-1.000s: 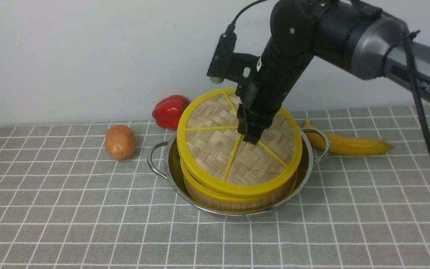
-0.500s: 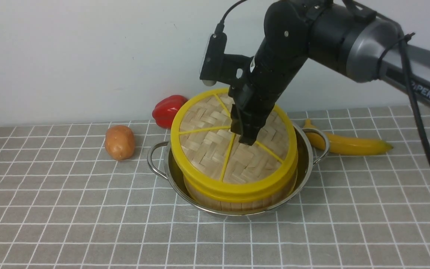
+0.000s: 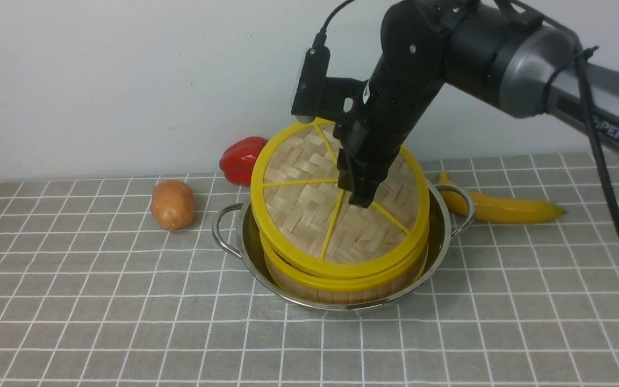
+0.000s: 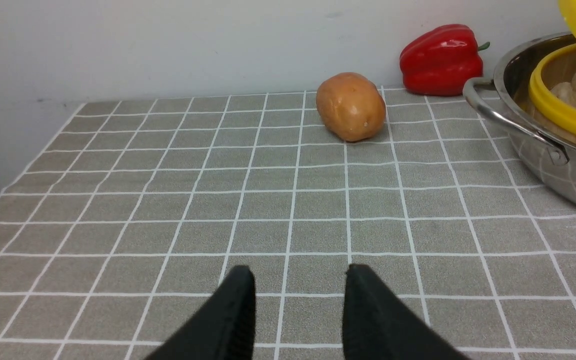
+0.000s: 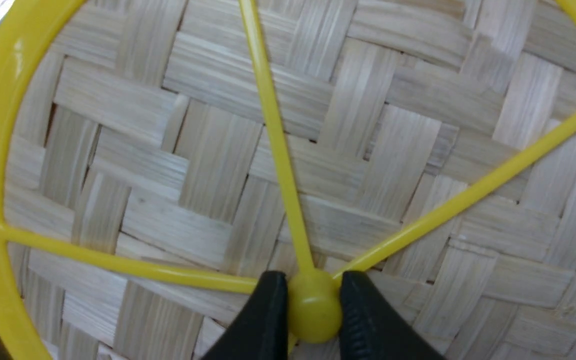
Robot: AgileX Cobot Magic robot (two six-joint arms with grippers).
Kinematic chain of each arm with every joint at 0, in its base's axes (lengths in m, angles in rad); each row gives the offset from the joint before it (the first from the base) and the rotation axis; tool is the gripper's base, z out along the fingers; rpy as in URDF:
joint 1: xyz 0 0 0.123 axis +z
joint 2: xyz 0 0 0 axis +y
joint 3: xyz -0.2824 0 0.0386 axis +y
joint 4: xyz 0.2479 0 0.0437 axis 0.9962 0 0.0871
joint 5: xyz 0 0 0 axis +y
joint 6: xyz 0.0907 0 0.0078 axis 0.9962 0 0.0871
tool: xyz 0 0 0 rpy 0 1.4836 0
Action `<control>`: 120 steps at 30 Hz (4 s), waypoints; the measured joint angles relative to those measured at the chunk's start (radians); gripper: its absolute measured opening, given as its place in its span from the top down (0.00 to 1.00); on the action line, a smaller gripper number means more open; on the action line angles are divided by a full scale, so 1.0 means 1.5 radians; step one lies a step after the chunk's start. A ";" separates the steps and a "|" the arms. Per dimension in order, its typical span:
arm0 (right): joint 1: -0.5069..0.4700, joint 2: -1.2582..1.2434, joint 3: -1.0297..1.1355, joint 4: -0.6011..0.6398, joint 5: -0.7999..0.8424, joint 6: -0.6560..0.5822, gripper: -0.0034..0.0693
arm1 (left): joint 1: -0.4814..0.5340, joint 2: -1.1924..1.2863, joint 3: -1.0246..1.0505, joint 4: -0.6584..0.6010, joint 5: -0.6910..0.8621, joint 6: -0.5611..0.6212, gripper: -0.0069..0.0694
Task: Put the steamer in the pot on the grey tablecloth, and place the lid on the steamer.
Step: 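Place the bamboo steamer lid onto the steamer basket in the pot with the right gripper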
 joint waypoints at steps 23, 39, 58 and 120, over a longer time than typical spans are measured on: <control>0.000 0.000 -0.156 -0.032 0.038 0.110 0.75 | 0.000 0.000 0.000 0.000 0.000 0.000 0.59; 0.000 -0.130 0.005 -0.014 0.037 0.373 0.75 | 0.000 0.000 0.000 0.000 0.000 0.000 0.59; 0.015 -0.088 0.063 -0.003 0.037 0.224 0.75 | 0.000 0.000 0.000 0.000 0.000 0.000 0.59; 0.015 -0.030 0.063 -0.017 -0.054 -0.297 0.75 | 0.000 0.000 0.000 0.000 0.000 0.000 0.59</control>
